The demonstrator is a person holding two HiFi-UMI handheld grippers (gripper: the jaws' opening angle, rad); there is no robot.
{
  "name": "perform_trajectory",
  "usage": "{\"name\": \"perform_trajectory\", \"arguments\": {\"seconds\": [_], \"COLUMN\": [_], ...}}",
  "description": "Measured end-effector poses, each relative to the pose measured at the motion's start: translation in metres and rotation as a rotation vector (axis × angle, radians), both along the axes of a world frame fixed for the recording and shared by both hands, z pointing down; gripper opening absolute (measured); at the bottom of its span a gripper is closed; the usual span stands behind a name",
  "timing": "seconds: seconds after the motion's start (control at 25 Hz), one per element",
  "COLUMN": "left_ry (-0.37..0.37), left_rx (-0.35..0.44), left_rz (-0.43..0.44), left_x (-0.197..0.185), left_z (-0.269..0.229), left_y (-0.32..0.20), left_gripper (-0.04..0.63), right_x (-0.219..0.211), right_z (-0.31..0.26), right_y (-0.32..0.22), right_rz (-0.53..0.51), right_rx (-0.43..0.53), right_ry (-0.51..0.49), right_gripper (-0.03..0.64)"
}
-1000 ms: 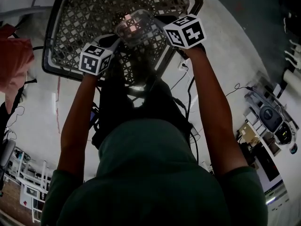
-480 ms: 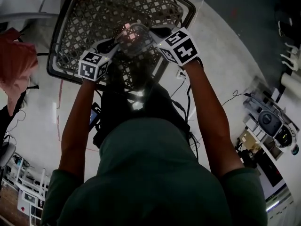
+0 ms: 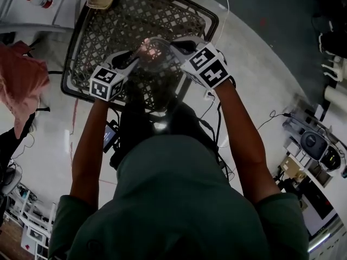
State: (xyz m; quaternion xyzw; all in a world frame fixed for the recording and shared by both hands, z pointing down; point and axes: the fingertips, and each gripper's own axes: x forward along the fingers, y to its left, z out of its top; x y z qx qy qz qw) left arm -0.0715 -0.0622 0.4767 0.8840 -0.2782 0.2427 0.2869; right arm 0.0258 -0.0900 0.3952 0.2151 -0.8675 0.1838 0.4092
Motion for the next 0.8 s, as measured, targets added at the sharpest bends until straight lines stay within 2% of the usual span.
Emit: {"name": "perform_trajectory", "arguments": {"seconds": [0.4,0.8], "left_ry": [0.035,0.043], "left_rx": [0.168,0.328], "left_rz": [0.001,-0.01], "left_x": [-0.003,-0.007], "left_z": [-0.096,-0.19], "left_y": [-0.01,-0.015], "left_gripper": [0.084,0.081], "right_x": [-0.005,-0.006], "right_z": [-0.093,-0.184], "right_y": [-0.005,-0.004], "right_rz": [-0.036,-0.042], "right_rx": [0.16,0.324], "right_ry": [-0.049,-0.101], "right_gripper": [0.0,0.0]}}
